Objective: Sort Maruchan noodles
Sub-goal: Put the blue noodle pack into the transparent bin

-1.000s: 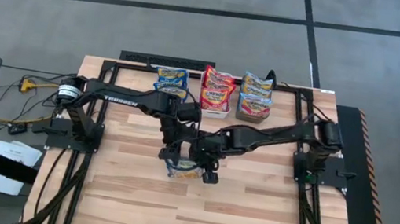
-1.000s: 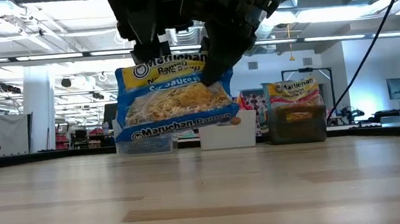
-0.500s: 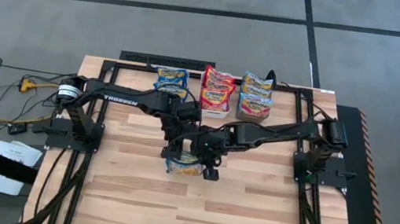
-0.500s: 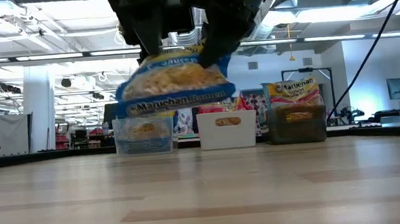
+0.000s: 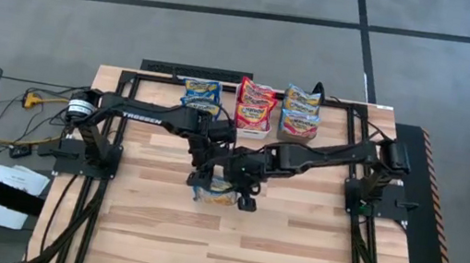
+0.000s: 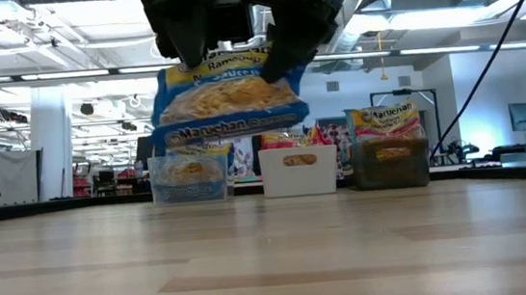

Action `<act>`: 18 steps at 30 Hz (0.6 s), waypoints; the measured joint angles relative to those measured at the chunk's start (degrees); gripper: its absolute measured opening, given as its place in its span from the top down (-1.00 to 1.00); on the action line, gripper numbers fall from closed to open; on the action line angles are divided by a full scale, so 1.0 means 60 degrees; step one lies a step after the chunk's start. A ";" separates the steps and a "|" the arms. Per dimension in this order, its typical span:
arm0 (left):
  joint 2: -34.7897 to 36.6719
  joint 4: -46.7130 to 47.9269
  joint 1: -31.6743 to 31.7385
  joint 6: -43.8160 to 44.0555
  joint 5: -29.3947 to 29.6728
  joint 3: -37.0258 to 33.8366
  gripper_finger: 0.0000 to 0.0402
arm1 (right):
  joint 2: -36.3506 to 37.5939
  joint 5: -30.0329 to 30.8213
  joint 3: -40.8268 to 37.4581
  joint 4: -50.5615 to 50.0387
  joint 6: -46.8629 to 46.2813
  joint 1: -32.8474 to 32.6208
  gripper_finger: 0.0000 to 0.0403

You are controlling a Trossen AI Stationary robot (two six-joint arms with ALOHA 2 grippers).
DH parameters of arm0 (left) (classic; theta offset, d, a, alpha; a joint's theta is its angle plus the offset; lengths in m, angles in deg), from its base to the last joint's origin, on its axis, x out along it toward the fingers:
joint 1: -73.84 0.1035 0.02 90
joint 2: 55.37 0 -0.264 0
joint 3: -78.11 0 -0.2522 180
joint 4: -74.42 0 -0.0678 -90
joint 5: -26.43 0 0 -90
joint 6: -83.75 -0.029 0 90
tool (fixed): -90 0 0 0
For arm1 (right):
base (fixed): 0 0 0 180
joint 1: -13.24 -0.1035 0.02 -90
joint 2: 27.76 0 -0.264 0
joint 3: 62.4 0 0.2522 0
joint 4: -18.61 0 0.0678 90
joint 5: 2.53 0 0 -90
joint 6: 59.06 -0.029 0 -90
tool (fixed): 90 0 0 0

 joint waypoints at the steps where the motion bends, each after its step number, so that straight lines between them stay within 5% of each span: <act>1: 0.0000 -0.0049 0.0005 -0.0002 0.0001 0.0000 -0.11 | 0.0000 0.0063 0.0014 0.0071 0.0004 0.0034 0.90; 12: 0.0000 -0.0121 0.0022 -0.0156 -0.0115 0.0007 -0.11 | -0.0015 0.0321 0.0404 -0.0019 -0.0002 0.0173 0.90; 18: 0.0000 -0.0085 0.0018 -0.0368 -0.0462 0.0007 0.05 | -0.0015 0.0453 0.0567 -0.0085 -0.0072 0.0180 0.90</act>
